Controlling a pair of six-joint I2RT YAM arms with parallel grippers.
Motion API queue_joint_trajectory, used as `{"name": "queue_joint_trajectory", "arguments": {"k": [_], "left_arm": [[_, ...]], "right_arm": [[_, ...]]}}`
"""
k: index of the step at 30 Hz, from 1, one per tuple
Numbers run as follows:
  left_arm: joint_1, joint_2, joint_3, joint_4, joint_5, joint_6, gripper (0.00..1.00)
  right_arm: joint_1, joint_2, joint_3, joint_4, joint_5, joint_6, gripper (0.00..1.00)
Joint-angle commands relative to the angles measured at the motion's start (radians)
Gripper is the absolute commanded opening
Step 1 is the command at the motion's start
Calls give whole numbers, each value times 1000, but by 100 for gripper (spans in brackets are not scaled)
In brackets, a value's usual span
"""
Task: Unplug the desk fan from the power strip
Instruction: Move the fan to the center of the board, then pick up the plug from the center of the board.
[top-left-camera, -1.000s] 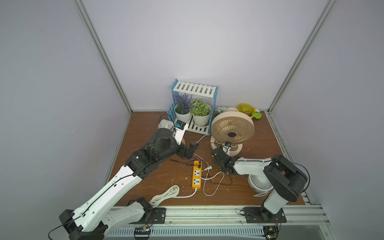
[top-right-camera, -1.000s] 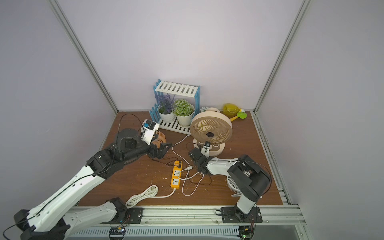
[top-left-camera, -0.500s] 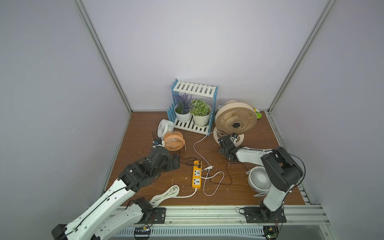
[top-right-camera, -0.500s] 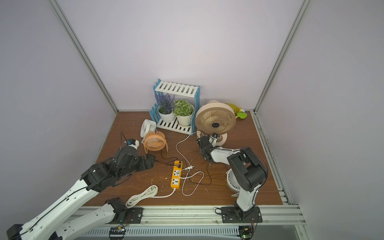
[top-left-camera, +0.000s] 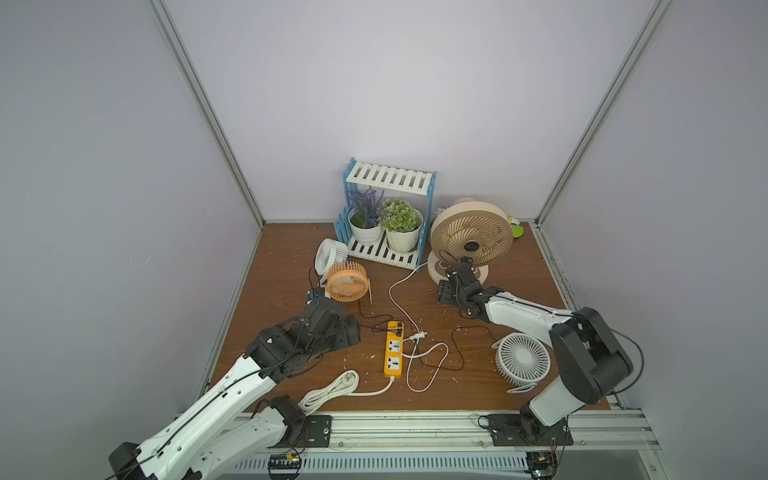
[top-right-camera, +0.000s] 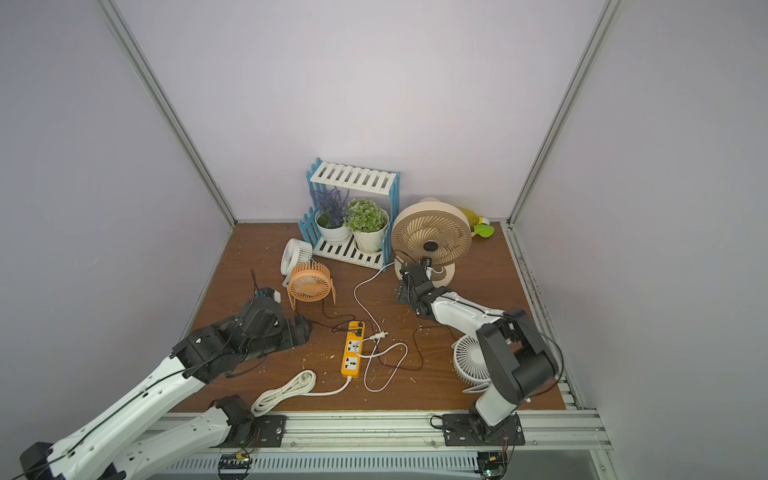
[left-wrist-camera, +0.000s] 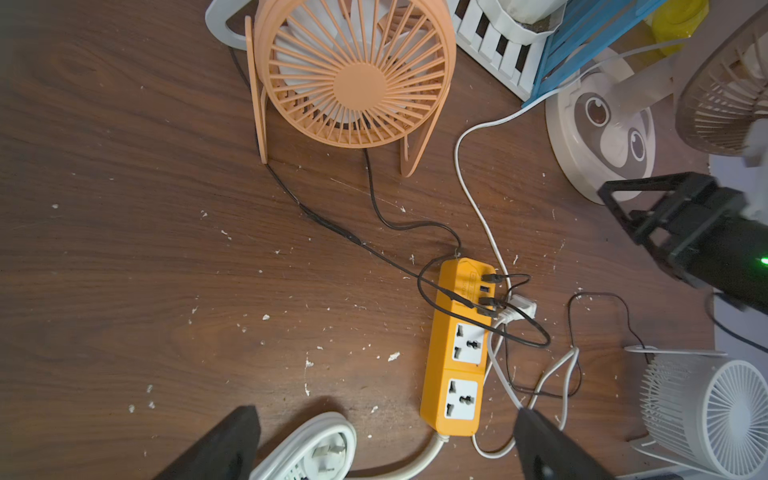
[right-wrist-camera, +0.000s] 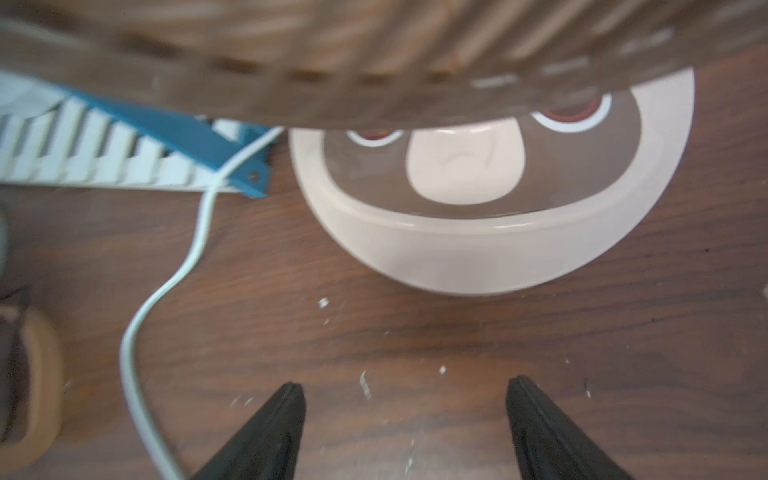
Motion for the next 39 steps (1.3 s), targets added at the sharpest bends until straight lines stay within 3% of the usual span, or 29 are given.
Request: {"name": "queue_joint_trajectory", "arguments": {"k": [1,4,11,17,22,29,32,34,39], "left_arm": [[37,21,-20,-26,31,-19,99],[71,43,-28,-23,57,-22,99],[84,58,-62,-17,48,-44,99],[87,104,-69,27,67,-28,99],[87,134,-62,69,89,-29,99],[87,121,-60,73,91,-23,99],[87,106,-66,71,93,-30,99],[87,96,-70,69,93,-31,99],[87,70,-78,67,87,-35,99]], "right_arm": [[24,-111,-12,-153,-151,-125,85],[90,-207,1,-303,-244,-201,90],[318,-337,24,-464,-305,-299,93],[471,-312,13,-467,-294,-320,93],[530,-235,39,-427,-266,-329,86],[550,-143,74,-430,-238,-381,67],[550,-137,75,-436,-202,-397,49],[550,-147,76,-448,-168,-404,30],[546,-210,70,-504,-74,-419,12]]}}
